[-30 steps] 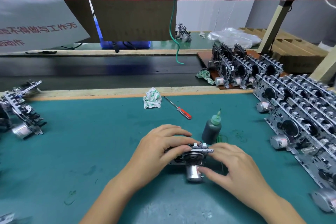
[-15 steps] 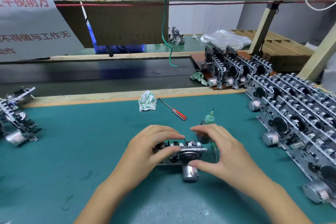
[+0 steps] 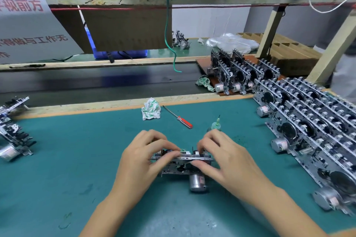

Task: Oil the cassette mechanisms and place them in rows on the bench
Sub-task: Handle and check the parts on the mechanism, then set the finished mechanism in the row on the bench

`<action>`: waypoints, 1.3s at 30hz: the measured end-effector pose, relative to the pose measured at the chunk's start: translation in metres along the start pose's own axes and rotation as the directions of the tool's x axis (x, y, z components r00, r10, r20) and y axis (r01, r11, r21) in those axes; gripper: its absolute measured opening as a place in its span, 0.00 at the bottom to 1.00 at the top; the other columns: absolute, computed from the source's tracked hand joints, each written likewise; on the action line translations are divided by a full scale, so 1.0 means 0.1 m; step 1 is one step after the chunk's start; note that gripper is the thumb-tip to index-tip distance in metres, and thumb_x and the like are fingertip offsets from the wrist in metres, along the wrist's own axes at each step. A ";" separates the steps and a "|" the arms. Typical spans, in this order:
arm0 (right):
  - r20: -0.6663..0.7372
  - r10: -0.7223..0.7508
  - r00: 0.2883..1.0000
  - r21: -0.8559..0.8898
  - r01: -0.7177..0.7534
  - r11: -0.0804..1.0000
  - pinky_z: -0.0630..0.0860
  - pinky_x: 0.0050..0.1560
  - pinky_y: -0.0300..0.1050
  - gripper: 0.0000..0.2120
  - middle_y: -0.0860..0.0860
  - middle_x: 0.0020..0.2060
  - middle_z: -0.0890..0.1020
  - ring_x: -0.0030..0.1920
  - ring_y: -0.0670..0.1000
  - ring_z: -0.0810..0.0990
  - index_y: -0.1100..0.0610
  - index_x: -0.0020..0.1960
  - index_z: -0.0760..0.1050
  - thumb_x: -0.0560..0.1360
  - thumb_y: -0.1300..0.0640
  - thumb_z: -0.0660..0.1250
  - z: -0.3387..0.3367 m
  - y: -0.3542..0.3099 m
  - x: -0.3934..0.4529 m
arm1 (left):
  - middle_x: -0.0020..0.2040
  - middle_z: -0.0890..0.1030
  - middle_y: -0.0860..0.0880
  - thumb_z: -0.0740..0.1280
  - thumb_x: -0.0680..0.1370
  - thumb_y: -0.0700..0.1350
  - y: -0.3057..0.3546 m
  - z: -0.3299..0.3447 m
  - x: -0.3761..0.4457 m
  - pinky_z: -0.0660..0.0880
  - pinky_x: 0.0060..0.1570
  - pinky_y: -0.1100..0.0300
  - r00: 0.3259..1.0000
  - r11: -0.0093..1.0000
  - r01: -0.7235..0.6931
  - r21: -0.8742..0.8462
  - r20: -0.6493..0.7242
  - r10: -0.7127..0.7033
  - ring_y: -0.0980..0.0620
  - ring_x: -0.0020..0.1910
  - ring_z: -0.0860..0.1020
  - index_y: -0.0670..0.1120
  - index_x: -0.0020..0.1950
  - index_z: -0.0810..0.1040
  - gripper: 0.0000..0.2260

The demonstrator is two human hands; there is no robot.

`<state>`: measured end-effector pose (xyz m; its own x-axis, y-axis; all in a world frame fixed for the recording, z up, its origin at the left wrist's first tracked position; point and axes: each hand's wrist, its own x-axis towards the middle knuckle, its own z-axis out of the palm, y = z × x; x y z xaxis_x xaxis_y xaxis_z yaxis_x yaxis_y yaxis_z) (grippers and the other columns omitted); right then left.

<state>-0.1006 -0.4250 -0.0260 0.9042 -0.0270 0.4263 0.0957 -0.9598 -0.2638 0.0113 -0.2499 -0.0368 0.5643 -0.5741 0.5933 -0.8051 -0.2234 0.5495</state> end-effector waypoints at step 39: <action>0.054 0.435 0.899 -0.469 -0.362 0.805 0.58 0.28 0.44 0.12 0.47 0.29 0.70 0.35 0.54 0.71 0.52 0.35 0.63 0.76 0.52 0.58 -0.68 2.07 0.78 | 0.55 0.77 0.43 0.63 0.79 0.39 0.43 2.05 2.69 0.64 0.43 0.58 0.739 0.889 -0.385 0.246 0.659 0.137 0.45 0.52 0.74 0.41 0.57 0.74 0.08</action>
<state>-0.0387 -0.6445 0.0119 0.8767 -0.4269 0.2214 -0.4455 -0.8944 0.0395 0.0909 -0.5751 0.0257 0.1860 -0.9744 0.1265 -0.9784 -0.1718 0.1154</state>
